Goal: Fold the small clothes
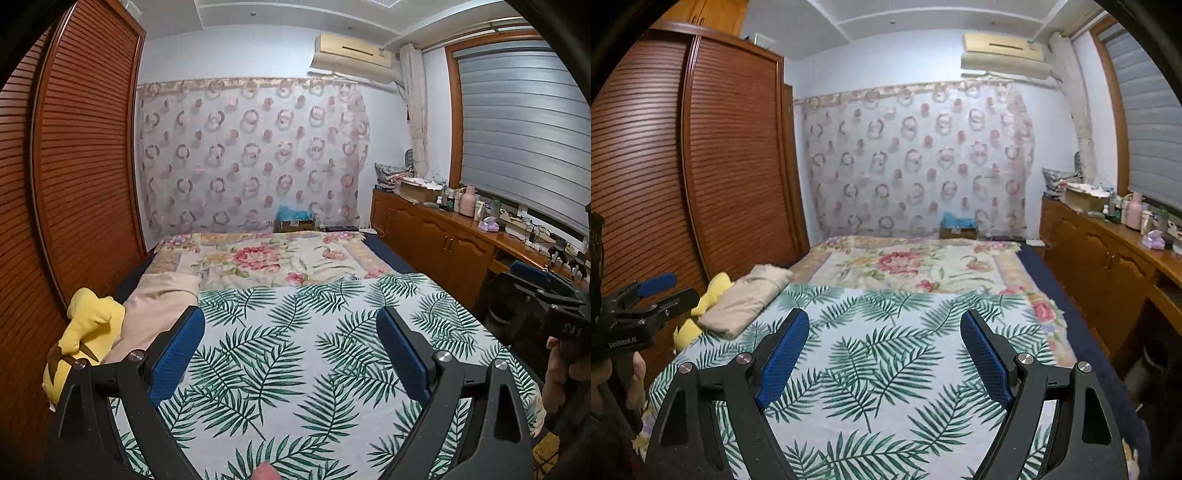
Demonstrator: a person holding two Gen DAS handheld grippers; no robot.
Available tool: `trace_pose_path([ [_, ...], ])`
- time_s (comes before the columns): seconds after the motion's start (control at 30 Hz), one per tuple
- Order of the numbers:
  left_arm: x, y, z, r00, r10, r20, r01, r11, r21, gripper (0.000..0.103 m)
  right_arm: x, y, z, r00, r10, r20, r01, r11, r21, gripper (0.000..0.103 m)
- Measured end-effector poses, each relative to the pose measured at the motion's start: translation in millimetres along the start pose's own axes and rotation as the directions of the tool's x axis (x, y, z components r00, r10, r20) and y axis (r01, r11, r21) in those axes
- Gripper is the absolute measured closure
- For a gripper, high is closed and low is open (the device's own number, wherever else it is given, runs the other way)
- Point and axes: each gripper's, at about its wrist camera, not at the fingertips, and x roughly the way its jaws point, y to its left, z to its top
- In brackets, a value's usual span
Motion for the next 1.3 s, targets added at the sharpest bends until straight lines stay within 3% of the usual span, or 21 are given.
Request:
trace_pose_path([
  [0.37,-6.8,-2.9,6.0,0.999,0.041,0.008,-0.041,0.999,-0.014,0.009,-20.2,9.7,-20.5,0.999,-0.037,0.029,0.037,0.999,-0.004,0.018],
  [1.3,-6.6,-0.7,2.5,0.999,0.039,0.008,-0.039,0.999,-0.011,0.009,-22.2,-4.9,-9.6,0.999,-0.030,0.014,0.030,1.000,-0.003,0.018],
])
